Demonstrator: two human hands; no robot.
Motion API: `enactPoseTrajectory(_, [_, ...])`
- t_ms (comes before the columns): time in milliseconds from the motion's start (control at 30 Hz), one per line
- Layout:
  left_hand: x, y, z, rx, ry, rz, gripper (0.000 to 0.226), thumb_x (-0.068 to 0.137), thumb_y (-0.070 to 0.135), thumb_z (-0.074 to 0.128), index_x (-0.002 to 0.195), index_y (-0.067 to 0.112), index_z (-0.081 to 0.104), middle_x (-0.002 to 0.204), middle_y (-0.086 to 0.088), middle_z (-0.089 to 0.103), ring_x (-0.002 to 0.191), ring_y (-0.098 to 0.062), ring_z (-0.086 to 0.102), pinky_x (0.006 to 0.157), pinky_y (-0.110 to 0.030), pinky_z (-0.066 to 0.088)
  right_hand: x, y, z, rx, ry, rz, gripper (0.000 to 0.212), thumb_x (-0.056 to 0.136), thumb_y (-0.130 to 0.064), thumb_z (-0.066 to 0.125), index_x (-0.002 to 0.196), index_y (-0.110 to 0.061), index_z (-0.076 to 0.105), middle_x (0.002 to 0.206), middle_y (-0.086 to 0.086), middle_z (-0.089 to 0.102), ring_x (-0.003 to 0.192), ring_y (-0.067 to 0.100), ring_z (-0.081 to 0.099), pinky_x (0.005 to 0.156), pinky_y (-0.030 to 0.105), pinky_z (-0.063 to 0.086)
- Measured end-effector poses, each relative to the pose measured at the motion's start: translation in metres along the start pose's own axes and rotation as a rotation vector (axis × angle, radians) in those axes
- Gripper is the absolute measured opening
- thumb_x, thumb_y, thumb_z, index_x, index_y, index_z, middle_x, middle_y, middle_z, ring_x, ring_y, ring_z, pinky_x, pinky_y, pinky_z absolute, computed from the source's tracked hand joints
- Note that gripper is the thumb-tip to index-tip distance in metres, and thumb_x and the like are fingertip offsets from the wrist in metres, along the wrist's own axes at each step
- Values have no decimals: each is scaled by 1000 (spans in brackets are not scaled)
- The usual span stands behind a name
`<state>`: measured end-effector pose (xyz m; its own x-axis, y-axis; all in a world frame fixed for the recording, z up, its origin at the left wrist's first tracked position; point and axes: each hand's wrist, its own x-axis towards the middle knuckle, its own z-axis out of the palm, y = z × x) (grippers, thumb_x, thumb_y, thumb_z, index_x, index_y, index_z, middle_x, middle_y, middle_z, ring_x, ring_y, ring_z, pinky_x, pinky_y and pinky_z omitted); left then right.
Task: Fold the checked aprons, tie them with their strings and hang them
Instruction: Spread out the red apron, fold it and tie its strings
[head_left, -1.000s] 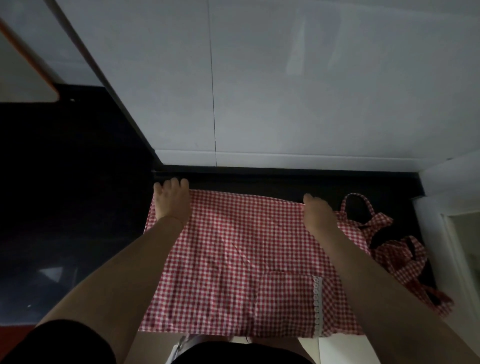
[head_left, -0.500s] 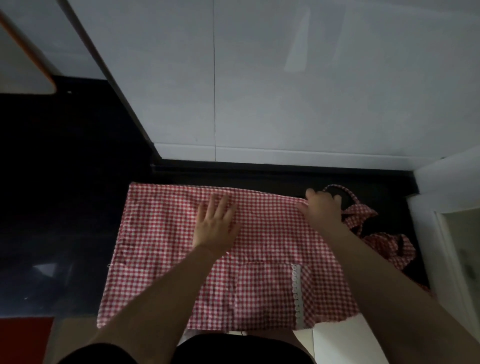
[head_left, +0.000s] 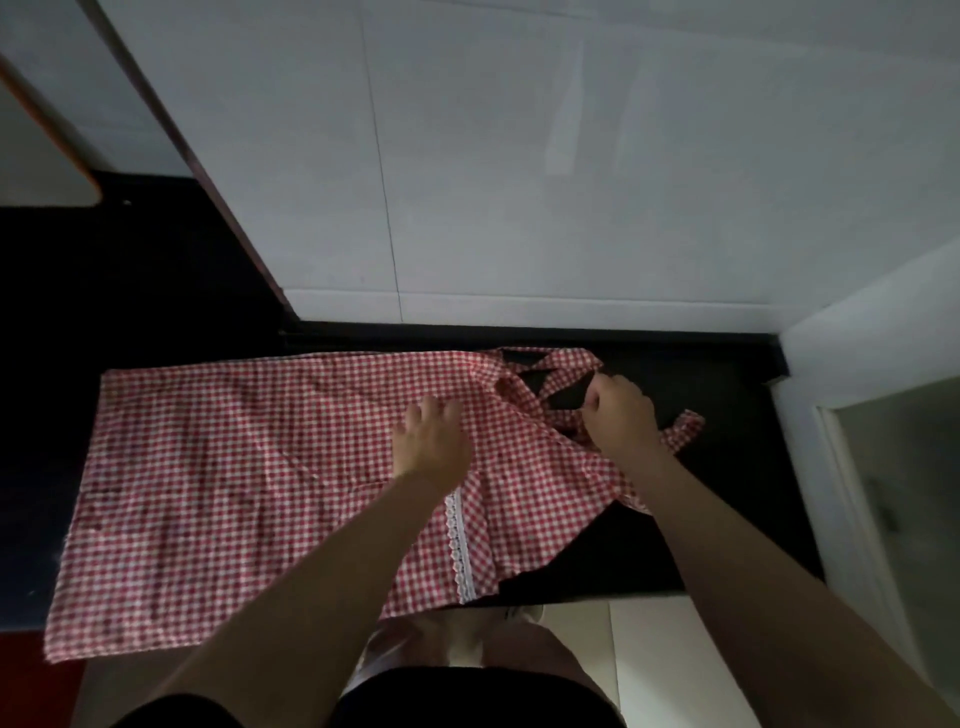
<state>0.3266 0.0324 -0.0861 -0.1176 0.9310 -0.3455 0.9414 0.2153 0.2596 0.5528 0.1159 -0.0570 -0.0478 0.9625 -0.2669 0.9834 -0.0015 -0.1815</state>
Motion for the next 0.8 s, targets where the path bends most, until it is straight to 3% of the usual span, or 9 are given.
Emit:
enactPoseTrajectory(67, [-8,11,13,96,-104,5,57,96,48,38,145,23,27,152,-13,24,140,-35,25,111,-53,31,-7,13,-2,10,94,43,5,89,-13,58,89,-16,54,99,7,51,97,28,51,82,43,44])
enactPoseTrajectory(167, [-8,-7,14,149,-131,-46,64,98,48,33,153,23,14,163,-12,3,149,-38,2,118,-53,17,-9,27,-10,58,129,155,4,91,-17,57,93,-13,57,104,9,55,100,28,52,86,43,44])
enactPoseTrajectory(267, [1,-27,3,134,-129,-150,61,97,34,36,152,18,17,164,-14,-3,150,-38,-4,120,-52,15,-9,40,-19,282,-138,257,17,93,-36,56,92,-19,61,100,5,66,89,20,61,83,40,51])
enactPoseTrajectory(367, [7,-31,-7,91,-139,-231,62,96,33,44,151,17,21,163,-15,3,149,-39,2,118,-53,21,-23,38,-24,444,-553,136,59,74,-73,66,110,-26,65,107,-8,66,95,12,64,76,29,51])
enactPoseTrajectory(467, [0,-16,-7,4,-50,-252,52,90,30,51,139,19,37,150,-16,27,135,-35,30,105,-51,39,-36,40,-19,251,-800,36,71,71,-58,79,129,-22,61,125,-5,64,107,15,62,90,29,51])
enactPoseTrajectory(533, [-8,-8,-1,-22,-69,-234,52,89,32,51,138,19,36,148,-15,27,133,-34,30,103,-49,40,-36,42,-16,134,-790,45,48,81,-34,76,123,-13,65,117,4,67,100,21,65,82,30,55])
enactPoseTrajectory(600, [-13,-5,4,0,-112,-228,60,90,37,51,143,17,31,155,-17,19,139,-36,22,108,-50,36,-35,38,-25,188,-689,64,27,86,-30,70,108,-15,68,99,3,69,85,18,67,70,28,56])
enactPoseTrajectory(733, [-13,-6,3,-47,-91,-233,71,90,46,54,147,14,25,151,-16,25,138,-36,26,106,-50,40,-33,29,-62,901,-223,283,10,89,-17,63,99,-14,66,88,3,67,76,17,62,59,26,46])
enactPoseTrajectory(800, [-12,-7,0,-45,-80,-223,73,91,50,53,147,13,25,149,-15,30,136,-35,30,103,-48,42,-33,24,-74,1041,-194,266,14,92,-18,62,105,-14,63,96,5,69,81,16,65,63,26,48])
